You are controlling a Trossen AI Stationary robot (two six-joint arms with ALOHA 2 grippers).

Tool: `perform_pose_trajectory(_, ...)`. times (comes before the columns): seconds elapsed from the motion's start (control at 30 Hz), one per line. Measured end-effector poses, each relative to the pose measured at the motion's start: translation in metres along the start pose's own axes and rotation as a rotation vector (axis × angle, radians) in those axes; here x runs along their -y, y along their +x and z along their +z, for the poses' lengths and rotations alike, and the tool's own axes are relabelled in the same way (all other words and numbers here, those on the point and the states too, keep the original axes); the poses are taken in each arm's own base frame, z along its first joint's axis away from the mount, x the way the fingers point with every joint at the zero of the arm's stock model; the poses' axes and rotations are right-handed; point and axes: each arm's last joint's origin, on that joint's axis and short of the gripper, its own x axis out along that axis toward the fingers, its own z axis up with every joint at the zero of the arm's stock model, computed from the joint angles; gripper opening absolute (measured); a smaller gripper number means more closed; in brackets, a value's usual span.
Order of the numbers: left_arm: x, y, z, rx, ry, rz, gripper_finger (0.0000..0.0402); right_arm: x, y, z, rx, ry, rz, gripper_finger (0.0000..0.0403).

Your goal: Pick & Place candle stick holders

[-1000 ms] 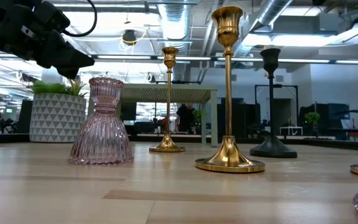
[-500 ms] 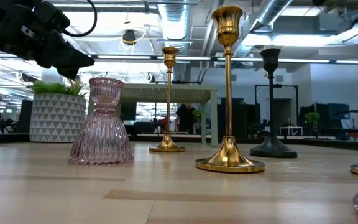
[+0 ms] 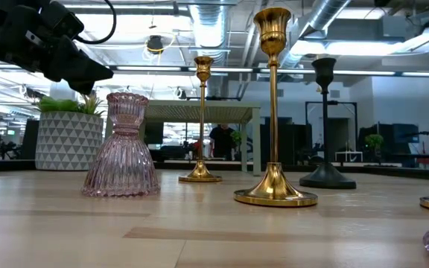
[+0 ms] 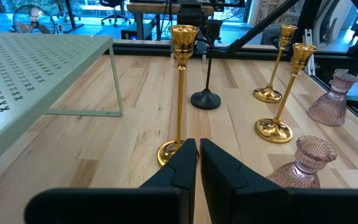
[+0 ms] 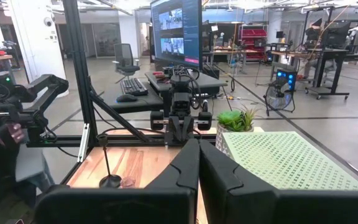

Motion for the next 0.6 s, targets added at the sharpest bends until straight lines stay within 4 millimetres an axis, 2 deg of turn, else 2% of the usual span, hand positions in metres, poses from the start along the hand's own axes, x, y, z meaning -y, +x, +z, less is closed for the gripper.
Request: perform_pose_trajectory(0.6, 0.0, 0.0, 0.0007, 0.007, 0.0, 0.0, 0.0021, 0.0, 0.0001, 0.0, 0.0, 0.0, 0.0, 0.0)
